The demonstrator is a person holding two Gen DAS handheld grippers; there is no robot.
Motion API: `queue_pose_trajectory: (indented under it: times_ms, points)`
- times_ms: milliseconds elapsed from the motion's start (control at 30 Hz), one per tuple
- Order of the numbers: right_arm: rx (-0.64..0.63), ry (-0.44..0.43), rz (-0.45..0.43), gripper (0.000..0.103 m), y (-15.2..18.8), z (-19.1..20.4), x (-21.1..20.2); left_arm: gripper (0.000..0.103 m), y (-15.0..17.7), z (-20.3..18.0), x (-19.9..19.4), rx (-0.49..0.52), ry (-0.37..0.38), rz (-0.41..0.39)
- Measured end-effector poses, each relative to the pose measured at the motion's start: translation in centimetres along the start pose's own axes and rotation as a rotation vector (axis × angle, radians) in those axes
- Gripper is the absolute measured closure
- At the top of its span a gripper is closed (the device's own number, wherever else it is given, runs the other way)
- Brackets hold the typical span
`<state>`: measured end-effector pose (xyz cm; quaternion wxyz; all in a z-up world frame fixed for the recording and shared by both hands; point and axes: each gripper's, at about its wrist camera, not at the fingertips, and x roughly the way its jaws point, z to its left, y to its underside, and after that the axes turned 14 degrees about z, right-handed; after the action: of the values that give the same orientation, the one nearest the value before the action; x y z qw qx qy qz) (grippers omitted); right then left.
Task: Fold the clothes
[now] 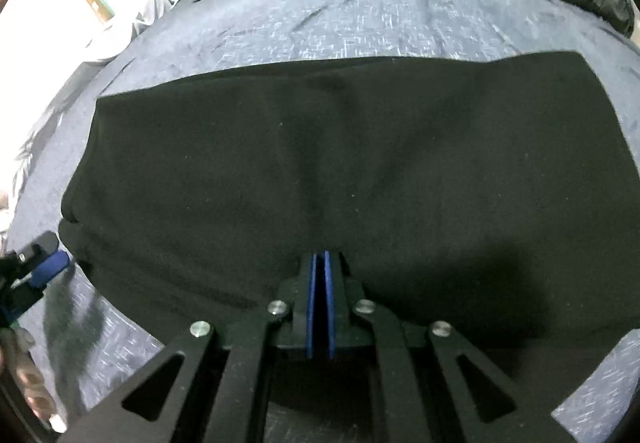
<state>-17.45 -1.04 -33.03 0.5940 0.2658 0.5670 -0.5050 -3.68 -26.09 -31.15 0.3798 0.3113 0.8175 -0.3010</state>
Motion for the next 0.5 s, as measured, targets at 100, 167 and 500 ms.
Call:
queue_pose_trajectory:
  times_ms: [100, 167, 500]
  points:
    - [0.067, -0.115, -0.003, 0.099, 0.1, -1.5, -1.8, 0.038, 0.2, 0.5, -0.2, -0.009, 0.011, 0.008]
    - [0.088, -0.119, -0.036, 0.099, 0.9, -3.0, -3.8, 0.038, 0.4, 0.6, -0.2, -0.010, 0.017, 0.021]
    - [0.169, -0.094, -0.081, 0.099, 5.7, -11.5, -8.9, 0.022, 1.5, 0.5, 1.3, -0.046, 0.043, 0.066]
